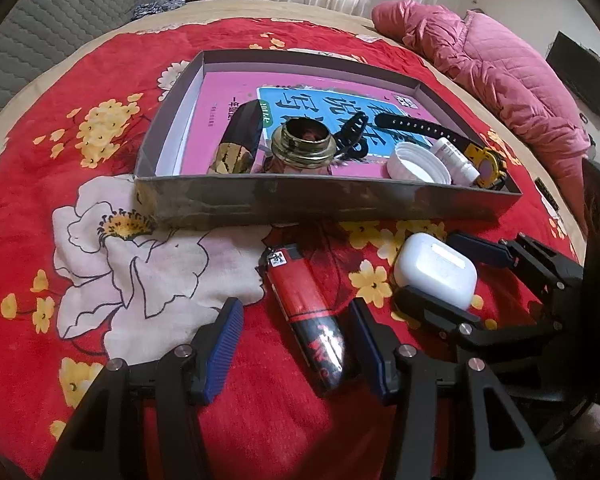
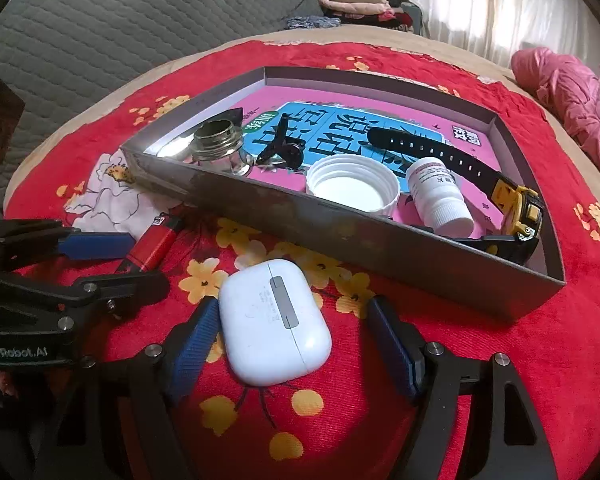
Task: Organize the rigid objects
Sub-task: 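Move the right tool to the white earbuds case while the left tool approaches the red lighter, then close the right tool on the earbuds case while the left tool closes on the red lighter, then carry the earbuds case into the box with the right tool while the left tool carries the lighter in, then open the right tool to release the earbuds case while the left tool releases the lighter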
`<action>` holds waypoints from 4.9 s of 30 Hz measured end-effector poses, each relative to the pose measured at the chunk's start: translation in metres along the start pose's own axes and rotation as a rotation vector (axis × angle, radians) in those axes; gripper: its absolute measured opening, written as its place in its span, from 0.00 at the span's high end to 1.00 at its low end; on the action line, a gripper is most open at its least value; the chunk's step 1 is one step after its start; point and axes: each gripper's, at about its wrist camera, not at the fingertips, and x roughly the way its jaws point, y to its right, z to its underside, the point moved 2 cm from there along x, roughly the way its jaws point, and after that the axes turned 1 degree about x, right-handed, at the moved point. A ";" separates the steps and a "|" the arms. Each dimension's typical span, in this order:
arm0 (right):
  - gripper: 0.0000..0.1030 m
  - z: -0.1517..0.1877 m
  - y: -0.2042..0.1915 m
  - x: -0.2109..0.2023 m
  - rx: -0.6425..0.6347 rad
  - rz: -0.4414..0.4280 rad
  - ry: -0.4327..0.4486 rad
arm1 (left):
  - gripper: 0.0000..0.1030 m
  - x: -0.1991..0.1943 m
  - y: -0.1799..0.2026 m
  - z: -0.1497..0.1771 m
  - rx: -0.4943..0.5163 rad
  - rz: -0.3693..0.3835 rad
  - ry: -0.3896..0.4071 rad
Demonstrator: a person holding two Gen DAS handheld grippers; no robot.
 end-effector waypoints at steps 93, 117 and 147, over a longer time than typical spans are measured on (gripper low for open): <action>0.68 -0.057 0.056 -0.041 0.269 0.096 0.172 | 0.77 -0.007 -0.002 -0.073 0.060 0.036 0.266; 0.68 -0.063 0.054 -0.030 0.274 0.092 0.168 | 0.77 -0.004 -0.007 -0.080 0.052 0.030 0.277; 0.67 -0.057 0.055 -0.041 0.307 0.073 0.159 | 0.77 -0.001 -0.025 -0.080 -0.009 0.057 0.275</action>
